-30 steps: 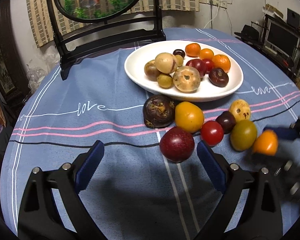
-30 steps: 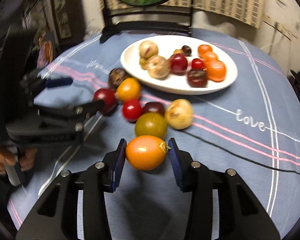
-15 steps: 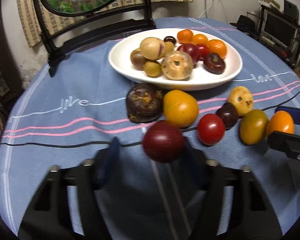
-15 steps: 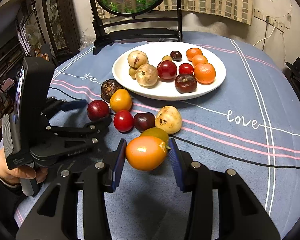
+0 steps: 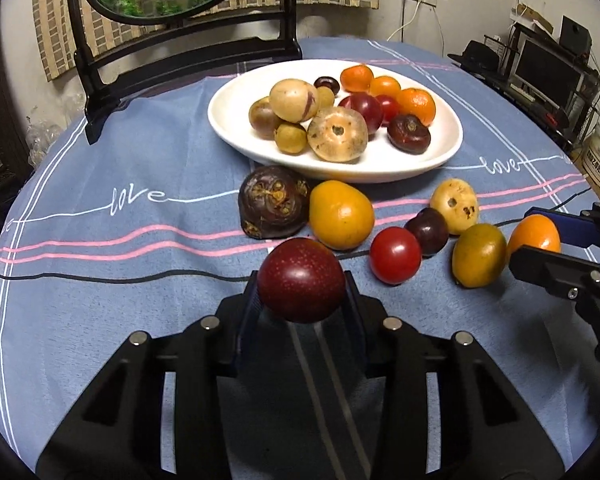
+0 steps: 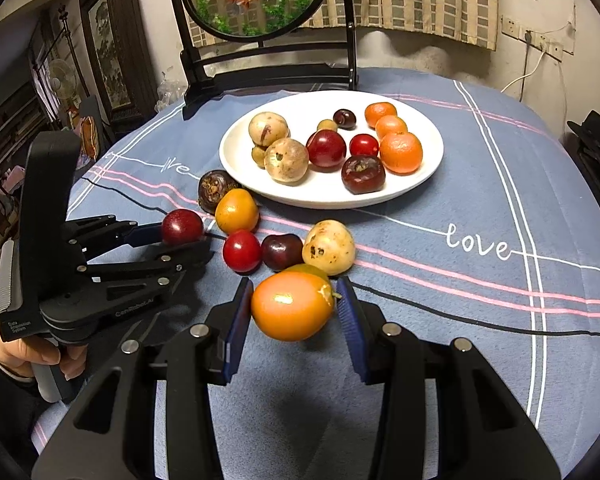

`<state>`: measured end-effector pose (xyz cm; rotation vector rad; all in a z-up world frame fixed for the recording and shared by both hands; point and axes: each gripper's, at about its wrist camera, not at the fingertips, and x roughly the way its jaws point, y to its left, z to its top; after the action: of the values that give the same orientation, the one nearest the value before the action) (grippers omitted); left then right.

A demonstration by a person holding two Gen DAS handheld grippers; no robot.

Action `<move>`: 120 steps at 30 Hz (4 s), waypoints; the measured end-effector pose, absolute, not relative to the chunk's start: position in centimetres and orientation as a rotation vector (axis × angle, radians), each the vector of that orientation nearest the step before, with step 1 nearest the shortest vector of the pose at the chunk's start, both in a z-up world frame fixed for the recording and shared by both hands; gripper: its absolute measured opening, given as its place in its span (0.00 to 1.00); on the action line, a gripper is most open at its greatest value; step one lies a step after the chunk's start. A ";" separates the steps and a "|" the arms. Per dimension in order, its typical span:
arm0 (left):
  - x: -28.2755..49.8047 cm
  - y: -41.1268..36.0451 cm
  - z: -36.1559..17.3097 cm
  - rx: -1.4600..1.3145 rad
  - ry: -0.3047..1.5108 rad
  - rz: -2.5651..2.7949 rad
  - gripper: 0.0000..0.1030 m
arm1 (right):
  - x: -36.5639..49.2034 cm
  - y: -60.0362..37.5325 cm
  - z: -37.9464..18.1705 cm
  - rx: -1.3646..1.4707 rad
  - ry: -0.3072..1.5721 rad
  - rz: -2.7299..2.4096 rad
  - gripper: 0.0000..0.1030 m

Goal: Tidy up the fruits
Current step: 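Carry the plum and orange-yellow fruit onto the white plate and open both tools, then withdraw both open tools from the plate toward the remaining fruits, then grasp a red tomato with the left tool while the right tool grasps a greenish-yellow citrus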

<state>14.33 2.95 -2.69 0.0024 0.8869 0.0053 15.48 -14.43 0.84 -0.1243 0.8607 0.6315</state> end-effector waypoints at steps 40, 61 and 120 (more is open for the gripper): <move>24.4 2.6 4.7 -0.050 0.795 -0.013 0.39 | 27.2 -14.1 3.1 0.153 0.803 0.545 0.43; 26.6 5.4 4.3 -0.173 0.746 0.083 0.78 | 31.5 -14.8 2.0 0.352 0.879 0.517 0.65; 14.9 4.4 0.1 -0.091 0.765 0.116 0.88 | 16.8 -11.1 -2.8 -0.265 0.940 0.563 0.40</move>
<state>14.95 4.44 0.13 -0.0914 0.7647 0.1160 16.79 -11.10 -2.79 -0.2648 0.9401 0.5631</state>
